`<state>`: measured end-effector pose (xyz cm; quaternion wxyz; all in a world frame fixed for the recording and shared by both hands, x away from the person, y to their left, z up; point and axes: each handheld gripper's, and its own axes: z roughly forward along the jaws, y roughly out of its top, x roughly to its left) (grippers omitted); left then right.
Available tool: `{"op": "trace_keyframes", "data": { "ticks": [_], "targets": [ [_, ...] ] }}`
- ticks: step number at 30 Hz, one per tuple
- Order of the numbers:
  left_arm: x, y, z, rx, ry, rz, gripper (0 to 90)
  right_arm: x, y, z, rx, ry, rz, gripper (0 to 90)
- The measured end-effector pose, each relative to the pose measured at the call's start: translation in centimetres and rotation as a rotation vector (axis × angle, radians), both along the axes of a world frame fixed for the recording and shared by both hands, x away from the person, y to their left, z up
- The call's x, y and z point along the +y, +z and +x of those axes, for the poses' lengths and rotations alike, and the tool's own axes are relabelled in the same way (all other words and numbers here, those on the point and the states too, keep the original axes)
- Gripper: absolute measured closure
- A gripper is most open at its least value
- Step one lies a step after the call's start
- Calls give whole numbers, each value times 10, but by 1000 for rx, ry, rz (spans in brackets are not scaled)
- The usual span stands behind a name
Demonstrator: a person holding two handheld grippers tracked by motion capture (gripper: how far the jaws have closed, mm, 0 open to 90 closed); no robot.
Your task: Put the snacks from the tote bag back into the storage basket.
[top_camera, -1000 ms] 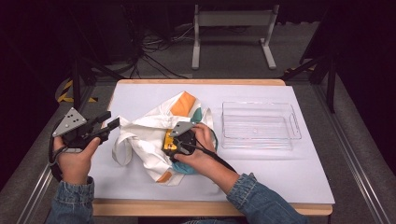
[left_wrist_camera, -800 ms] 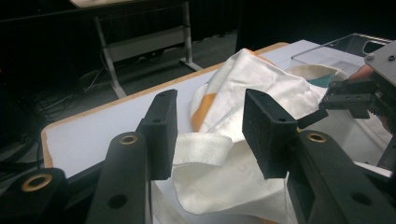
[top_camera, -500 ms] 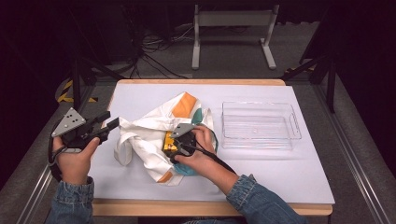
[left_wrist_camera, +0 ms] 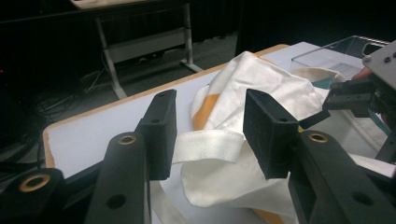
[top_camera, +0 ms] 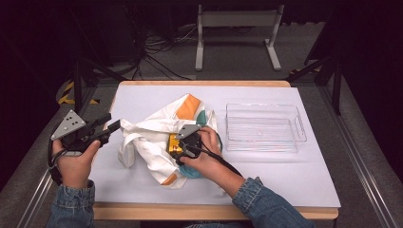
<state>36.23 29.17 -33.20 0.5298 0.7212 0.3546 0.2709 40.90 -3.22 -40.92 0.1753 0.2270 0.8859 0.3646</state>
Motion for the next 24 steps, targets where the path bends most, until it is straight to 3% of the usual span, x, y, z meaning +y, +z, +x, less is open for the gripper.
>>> {"op": "trace_keyframes", "data": {
  "ticks": [7,14,15,18,24],
  "targets": [
    [1,0,-1,0,5,-1,554,-15,3,6,38,-20,-5,205],
    [-1,0,-1,2,3,1,554,-14,2,4,27,-15,-4,252],
    [-1,0,0,2,2,2,553,-10,2,2,28,-5,19,247],
    [-1,0,0,0,2,2,553,-5,-1,1,36,-2,20,211],
    [-2,-1,1,2,-2,2,552,5,-10,6,43,-82,49,121]
  ]
}}
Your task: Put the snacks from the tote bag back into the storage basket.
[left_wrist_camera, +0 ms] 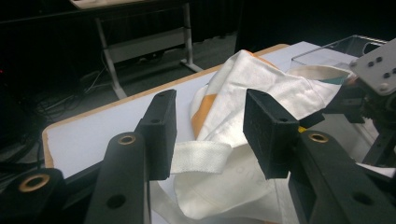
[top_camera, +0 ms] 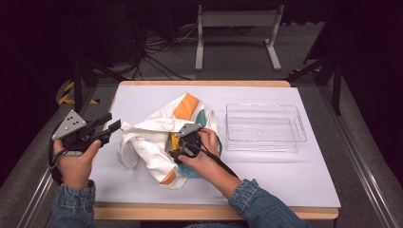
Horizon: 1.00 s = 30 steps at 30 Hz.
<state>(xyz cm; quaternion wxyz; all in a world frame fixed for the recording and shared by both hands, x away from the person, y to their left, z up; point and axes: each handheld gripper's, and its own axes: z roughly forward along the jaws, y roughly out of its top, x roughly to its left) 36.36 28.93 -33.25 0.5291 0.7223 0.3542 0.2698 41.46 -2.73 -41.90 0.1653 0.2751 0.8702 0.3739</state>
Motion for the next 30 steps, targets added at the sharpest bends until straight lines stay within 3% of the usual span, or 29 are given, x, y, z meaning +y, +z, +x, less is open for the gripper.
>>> {"op": "trace_keyframes", "data": {
  "ticks": [6,9,17,21,27,30],
  "targets": [
    [0,0,0,0,-1,2,552,5,-4,5,-10,-24,-26,162],
    [0,0,-1,-3,0,2,552,5,-4,7,10,-24,-24,189],
    [2,1,-2,-3,1,1,553,-5,4,11,60,-25,-62,366],
    [1,1,-2,-5,-1,1,555,-7,7,10,45,-15,-100,465],
    [1,1,-1,-4,-3,5,555,-9,11,9,42,0,-128,492],
    [1,1,-1,-7,-2,1,555,-10,15,9,51,2,-115,496]
  ]
}}
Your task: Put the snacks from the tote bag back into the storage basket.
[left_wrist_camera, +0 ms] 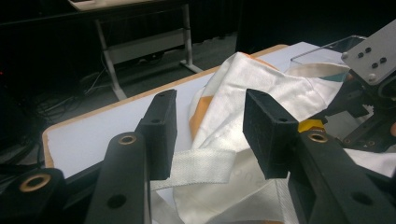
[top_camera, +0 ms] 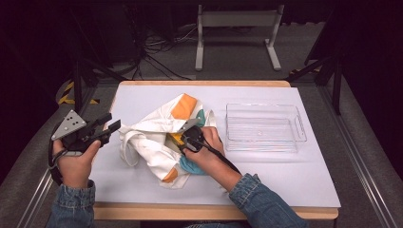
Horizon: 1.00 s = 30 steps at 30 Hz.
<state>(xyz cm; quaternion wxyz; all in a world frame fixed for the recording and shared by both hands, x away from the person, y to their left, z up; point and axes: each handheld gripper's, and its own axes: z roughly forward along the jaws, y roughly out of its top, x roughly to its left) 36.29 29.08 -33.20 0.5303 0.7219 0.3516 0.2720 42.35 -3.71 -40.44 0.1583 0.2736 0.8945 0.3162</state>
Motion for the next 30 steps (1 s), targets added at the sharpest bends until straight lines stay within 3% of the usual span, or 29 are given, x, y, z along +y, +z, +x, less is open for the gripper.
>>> {"op": "trace_keyframes", "data": {
  "ticks": [3,10,30],
  "targets": [
    [0,0,0,0,0,-3,555,-2,7,0,19,-1,21,496],
    [1,0,-1,0,0,-5,555,-7,26,-2,8,17,77,493],
    [2,0,-1,0,-1,-4,555,-10,71,-1,-114,76,167,503]
  ]
}}
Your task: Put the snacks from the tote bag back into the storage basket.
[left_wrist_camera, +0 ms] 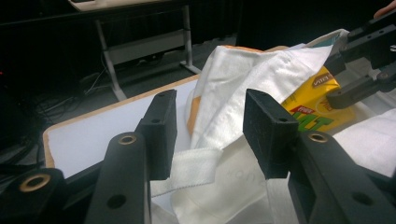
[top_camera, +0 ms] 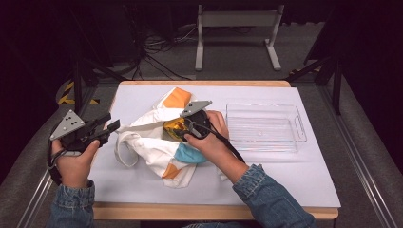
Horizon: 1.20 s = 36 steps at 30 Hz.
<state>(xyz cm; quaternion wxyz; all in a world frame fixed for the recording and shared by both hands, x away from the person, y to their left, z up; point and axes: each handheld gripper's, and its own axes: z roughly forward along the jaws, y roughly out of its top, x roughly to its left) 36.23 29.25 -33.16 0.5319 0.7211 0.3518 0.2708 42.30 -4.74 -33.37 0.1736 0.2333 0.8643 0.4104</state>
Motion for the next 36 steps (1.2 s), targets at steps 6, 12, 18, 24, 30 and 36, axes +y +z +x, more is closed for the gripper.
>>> {"op": "trace_keyframes", "data": {
  "ticks": [6,12,18,24,30,36],
  "targets": [
    [1,0,0,-3,1,-3,554,3,11,1,-1,17,-6,503],
    [1,1,-1,-5,2,-4,554,1,26,1,-4,44,-10,504],
    [0,1,-1,-5,2,-2,554,-8,40,-1,3,74,13,505],
    [1,2,-1,-6,2,-2,554,-13,55,-7,7,102,1,504],
    [0,2,0,-5,0,-3,554,-22,68,-12,15,138,-18,504],
    [-1,2,1,-9,-3,-4,554,-34,76,-16,28,158,1,504]
  ]
}}
